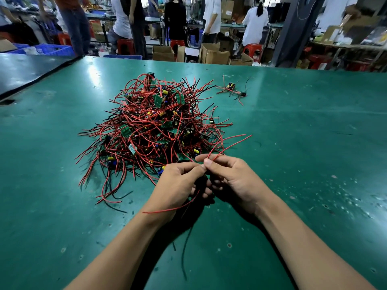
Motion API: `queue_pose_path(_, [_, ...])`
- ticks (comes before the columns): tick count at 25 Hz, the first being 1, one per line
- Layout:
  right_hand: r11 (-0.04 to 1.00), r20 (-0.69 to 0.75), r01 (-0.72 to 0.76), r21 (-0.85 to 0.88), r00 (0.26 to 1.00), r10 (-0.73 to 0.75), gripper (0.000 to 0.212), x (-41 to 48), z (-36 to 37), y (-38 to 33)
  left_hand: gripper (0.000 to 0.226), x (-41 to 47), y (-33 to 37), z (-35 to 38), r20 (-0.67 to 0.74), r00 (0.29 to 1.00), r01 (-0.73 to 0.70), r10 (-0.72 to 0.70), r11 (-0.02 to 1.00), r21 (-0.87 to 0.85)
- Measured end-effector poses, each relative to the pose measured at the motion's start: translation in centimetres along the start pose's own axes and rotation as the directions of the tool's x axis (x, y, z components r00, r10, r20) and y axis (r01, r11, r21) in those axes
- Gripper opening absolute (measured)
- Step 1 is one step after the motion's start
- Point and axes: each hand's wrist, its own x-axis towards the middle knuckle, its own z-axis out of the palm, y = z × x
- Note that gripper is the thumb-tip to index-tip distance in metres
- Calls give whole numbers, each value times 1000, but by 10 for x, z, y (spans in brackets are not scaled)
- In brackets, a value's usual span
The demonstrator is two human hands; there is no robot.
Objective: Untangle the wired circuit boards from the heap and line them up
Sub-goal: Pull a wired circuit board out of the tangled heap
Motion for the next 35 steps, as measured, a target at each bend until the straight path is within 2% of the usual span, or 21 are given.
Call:
queue_pose_path(3, [1000,-82,-6,-26,997,4,12,-1,1,-2,21,-1,0,-1,36,999,-24,23,999,36])
queue_pose_path(6, [999,-186,0,-43,982,-8,15,0,2,-3,21,-2,-1,-2,66,998,-27,21,995,91])
queue_pose_path(10, [993,-418,120,16,902,-103,19,8,-6,-10,17,-1,-3,0,34,998,-61,53,959,276])
queue_pose_path(12, [984,-475,174,31,869,-139,21,10,-9,-14,18,0,-3,0,35,998,-62,54,956,288])
queue_pose_path(15, [977,-490,185,109,865,-110,24,10,-8,-17,21,-1,-2,0,57,998,-54,41,967,251])
queue_pose_path(17, [953,-459,155,259,888,-19,26,9,-9,-22,20,-1,-2,1,74,996,-56,40,970,237])
queue_pose_path(21, [840,-336,57,540,929,153,32,8,-13,-30,21,-1,-2,0,119,992,-54,27,973,226])
queue_pose_path(27, [815,-330,34,578,924,195,34,10,-13,-28,22,0,-5,-1,125,992,-58,26,963,263])
queue_pose_path(30, [885,-353,23,464,922,161,35,8,-11,-29,15,-1,-5,-1,114,992,-77,49,962,263])
queue_pose_path(33, [984,-419,-12,180,904,87,60,1,-4,-30,14,-4,-2,3,44,993,-119,113,973,196])
queue_pose_path(35, [999,-415,7,-45,909,-25,58,-5,5,-27,14,-7,2,9,-44,976,-199,214,954,222])
